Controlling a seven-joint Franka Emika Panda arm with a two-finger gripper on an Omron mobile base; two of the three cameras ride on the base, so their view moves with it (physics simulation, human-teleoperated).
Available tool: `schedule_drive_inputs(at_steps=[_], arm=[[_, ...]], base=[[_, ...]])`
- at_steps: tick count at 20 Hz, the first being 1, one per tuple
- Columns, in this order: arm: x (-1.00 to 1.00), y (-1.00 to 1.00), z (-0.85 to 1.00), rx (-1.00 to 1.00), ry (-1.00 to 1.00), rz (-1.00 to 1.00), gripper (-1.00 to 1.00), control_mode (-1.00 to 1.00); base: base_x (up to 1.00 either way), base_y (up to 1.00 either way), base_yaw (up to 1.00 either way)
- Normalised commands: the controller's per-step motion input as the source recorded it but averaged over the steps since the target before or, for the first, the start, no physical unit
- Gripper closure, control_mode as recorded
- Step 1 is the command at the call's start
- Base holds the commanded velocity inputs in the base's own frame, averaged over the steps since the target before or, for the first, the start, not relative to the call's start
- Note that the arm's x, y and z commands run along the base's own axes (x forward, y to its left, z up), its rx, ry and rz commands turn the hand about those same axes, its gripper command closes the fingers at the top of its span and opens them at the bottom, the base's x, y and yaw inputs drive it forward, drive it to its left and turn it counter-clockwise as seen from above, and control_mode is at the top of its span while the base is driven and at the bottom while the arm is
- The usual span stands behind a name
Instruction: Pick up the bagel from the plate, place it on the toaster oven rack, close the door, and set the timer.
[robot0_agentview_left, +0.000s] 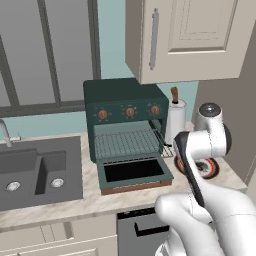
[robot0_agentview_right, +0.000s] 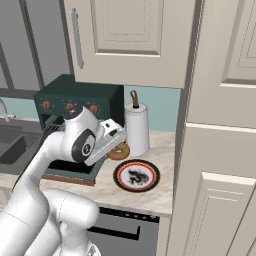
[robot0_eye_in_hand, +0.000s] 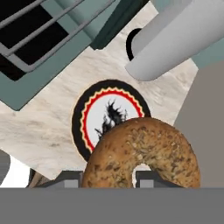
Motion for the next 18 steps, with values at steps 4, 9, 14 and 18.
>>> schedule_drive_inputs(at_steps=[4, 9, 14, 18], arm=[[-0.45, 0.67, 0.87, 0.01, 0.11, 0.00, 1.00, -1.00], [-0.27, 0.71, 0.40, 0.00, 0.04, 0.00, 1.00, -1.00], [0.06, 0.75, 0.01, 0.00, 0.14, 0.00, 1.00, -1.00], [0.22, 0.89, -0.01, 0.00, 0.14, 0.00, 1.00, -1.00]], base=[[0.00, 0.00, 0.00], [0.00, 0.00, 0.00], [0.00, 0.00, 0.00], [0.00, 0.00, 0.00]])
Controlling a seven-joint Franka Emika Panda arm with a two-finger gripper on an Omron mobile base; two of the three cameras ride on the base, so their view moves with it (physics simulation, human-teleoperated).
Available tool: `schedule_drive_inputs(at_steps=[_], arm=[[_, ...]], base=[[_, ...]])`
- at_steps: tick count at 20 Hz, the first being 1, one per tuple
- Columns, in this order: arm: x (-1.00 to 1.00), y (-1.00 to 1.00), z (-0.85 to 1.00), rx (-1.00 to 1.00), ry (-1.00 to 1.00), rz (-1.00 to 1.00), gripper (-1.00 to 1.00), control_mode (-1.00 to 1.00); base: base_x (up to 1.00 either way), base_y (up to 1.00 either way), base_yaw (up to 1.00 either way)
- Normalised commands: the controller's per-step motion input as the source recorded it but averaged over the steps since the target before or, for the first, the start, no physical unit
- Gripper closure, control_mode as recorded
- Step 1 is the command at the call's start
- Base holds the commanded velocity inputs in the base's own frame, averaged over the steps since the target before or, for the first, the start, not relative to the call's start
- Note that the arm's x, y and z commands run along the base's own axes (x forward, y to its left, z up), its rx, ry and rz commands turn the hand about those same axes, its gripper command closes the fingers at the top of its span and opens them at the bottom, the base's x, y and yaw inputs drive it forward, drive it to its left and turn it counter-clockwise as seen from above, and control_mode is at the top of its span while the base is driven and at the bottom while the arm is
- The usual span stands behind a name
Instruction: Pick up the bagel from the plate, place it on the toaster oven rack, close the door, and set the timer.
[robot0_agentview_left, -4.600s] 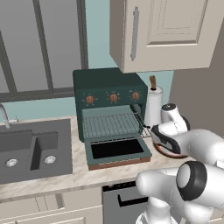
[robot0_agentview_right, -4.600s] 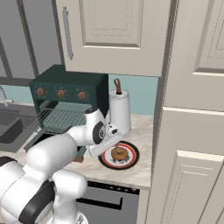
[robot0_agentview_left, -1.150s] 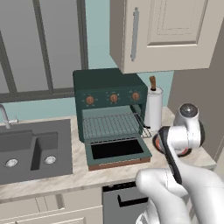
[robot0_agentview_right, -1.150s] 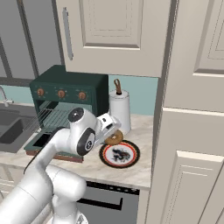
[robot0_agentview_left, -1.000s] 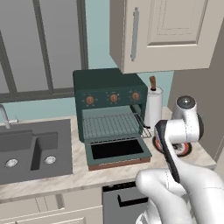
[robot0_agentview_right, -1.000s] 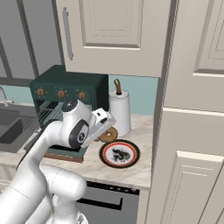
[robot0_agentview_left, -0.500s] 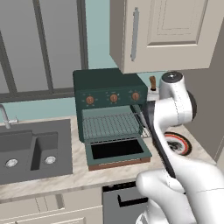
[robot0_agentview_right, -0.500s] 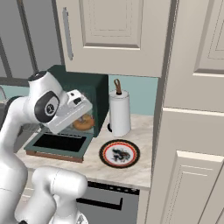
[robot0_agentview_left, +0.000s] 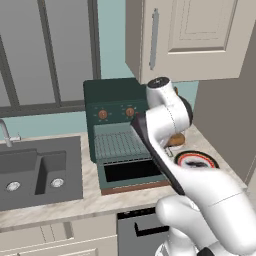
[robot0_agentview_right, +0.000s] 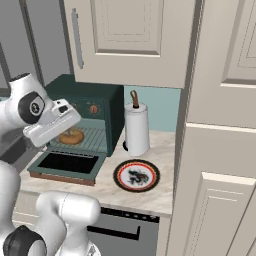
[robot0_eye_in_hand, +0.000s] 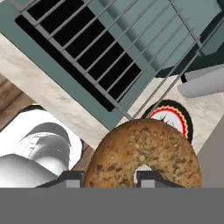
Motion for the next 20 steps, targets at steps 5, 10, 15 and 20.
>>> schedule_drive_inputs(at_steps=[5, 10, 15, 20], arm=[[0.40, 0.70, -0.06, 0.00, 0.03, 0.00, 1.00, -1.00], [0.46, 0.52, -0.29, 0.00, 0.00, 0.00, 1.00, -1.00], [0.43, 0.31, -0.39, 0.00, 0.00, 0.00, 1.00, -1.00], [0.40, 0.03, -0.31, 0.00, -0.04, 0.00, 1.00, -1.00]], base=[[0.00, 0.00, 0.00], [0.00, 0.00, 0.00], [0.00, 0.00, 0.00], [0.00, 0.00, 0.00]])
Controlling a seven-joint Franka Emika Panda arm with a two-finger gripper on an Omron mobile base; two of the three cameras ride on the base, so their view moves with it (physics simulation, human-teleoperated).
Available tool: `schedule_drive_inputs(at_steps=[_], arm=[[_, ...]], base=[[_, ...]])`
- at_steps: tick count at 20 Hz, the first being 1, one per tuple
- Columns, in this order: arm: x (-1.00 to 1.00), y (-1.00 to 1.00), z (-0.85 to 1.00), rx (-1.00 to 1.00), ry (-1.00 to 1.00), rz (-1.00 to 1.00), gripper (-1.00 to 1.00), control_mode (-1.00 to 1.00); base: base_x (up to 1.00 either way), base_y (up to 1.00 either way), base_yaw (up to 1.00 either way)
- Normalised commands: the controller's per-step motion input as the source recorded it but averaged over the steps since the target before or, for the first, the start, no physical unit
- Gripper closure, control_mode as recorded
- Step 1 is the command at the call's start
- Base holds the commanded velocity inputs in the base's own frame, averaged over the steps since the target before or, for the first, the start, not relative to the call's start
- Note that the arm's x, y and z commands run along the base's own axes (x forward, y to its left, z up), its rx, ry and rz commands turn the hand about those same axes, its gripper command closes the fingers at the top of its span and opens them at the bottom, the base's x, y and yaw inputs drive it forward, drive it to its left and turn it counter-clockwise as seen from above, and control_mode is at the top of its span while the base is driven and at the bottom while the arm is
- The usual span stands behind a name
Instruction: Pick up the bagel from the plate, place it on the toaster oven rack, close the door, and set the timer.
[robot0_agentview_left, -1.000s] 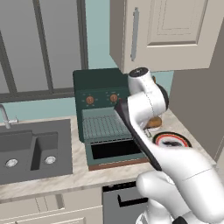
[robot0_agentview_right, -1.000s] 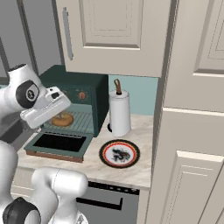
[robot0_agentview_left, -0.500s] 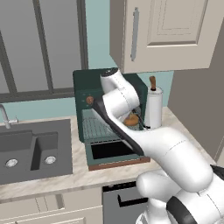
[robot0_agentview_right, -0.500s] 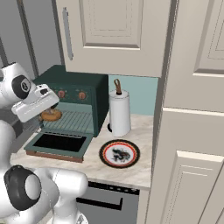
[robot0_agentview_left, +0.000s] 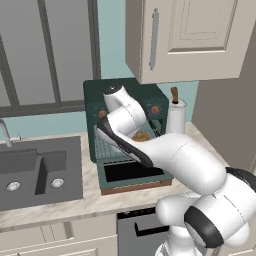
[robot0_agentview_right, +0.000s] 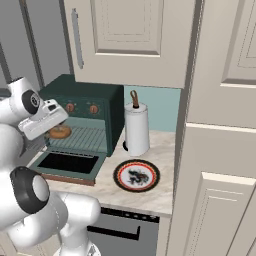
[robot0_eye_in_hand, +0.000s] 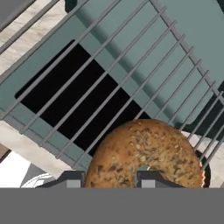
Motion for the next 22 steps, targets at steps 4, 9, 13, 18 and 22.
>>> schedule_drive_inputs(at_steps=[4, 9, 13, 18, 22], arm=[[0.31, 0.00, -0.30, 0.00, -0.07, 0.00, 1.00, -1.00], [0.04, 0.00, -0.37, 0.00, -0.10, 0.00, 1.00, -1.00], [0.06, 0.00, -0.15, 0.02, -0.14, 0.00, 1.00, -1.00], [0.08, 0.00, -0.04, 0.04, -0.08, 0.00, -1.00, -1.00], [0.08, 0.00, 0.00, 0.07, 0.00, 0.00, -1.00, -1.00]], base=[[0.00, 0.00, 0.00], [0.00, 0.00, 0.00], [0.00, 0.00, 0.00], [0.00, 0.00, 0.00], [0.00, 0.00, 0.00]])
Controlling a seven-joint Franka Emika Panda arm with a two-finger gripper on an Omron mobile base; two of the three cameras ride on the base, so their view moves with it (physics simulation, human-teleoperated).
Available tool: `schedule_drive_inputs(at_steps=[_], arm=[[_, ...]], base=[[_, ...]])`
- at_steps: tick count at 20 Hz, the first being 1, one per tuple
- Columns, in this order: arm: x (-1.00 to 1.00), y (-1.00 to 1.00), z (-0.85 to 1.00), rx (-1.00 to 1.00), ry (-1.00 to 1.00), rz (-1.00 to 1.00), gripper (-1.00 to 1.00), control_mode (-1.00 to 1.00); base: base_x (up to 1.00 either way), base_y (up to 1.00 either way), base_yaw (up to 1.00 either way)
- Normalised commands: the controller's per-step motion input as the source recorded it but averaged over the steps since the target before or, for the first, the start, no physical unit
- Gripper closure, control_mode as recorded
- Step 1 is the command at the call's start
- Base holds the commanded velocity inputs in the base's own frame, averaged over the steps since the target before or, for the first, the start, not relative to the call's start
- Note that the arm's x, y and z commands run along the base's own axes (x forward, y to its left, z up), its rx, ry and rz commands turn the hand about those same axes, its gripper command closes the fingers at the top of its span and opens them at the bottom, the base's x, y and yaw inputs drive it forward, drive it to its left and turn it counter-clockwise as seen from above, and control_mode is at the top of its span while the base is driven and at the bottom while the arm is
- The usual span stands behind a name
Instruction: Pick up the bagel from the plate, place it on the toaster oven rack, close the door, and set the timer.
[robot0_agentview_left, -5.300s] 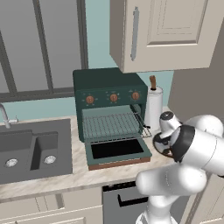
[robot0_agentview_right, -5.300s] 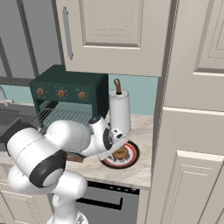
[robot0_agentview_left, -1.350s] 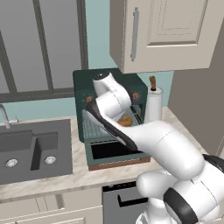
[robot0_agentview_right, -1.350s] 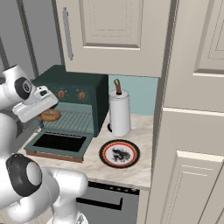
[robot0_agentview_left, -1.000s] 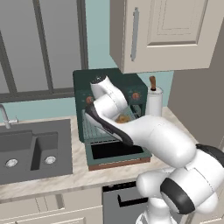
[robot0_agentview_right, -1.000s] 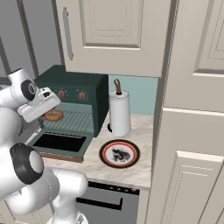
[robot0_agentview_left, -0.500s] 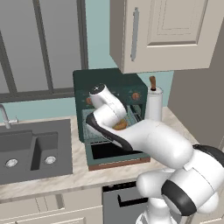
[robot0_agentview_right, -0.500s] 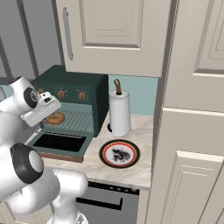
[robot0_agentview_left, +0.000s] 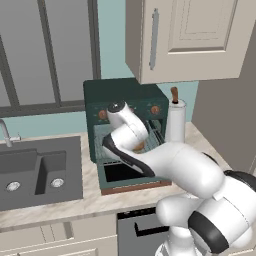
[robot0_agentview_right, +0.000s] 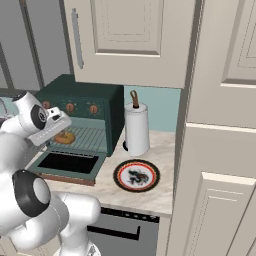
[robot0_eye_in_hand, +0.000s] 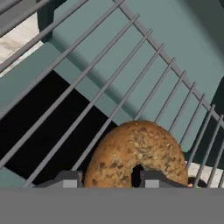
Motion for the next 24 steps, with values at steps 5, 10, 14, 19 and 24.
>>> schedule_drive_inputs(at_steps=[5, 10, 14, 19, 24], arm=[[0.09, 0.00, 0.00, 0.07, 0.00, 0.00, -1.00, -1.00], [-0.12, 0.04, 0.21, 0.06, -0.02, 0.00, -1.00, -1.00], [-0.66, 0.05, 0.51, 0.08, -0.04, 0.00, -1.00, -1.00], [-0.95, 0.00, 0.33, 0.08, 0.00, 0.00, -1.00, -1.00], [-0.77, 0.00, -0.01, 0.07, 0.05, -0.09, -1.00, -1.00]], base=[[0.00, 0.00, 0.00], [0.00, 0.00, 0.00], [0.00, 0.00, 0.00], [0.00, 0.00, 0.00], [0.00, 0.00, 0.00]])
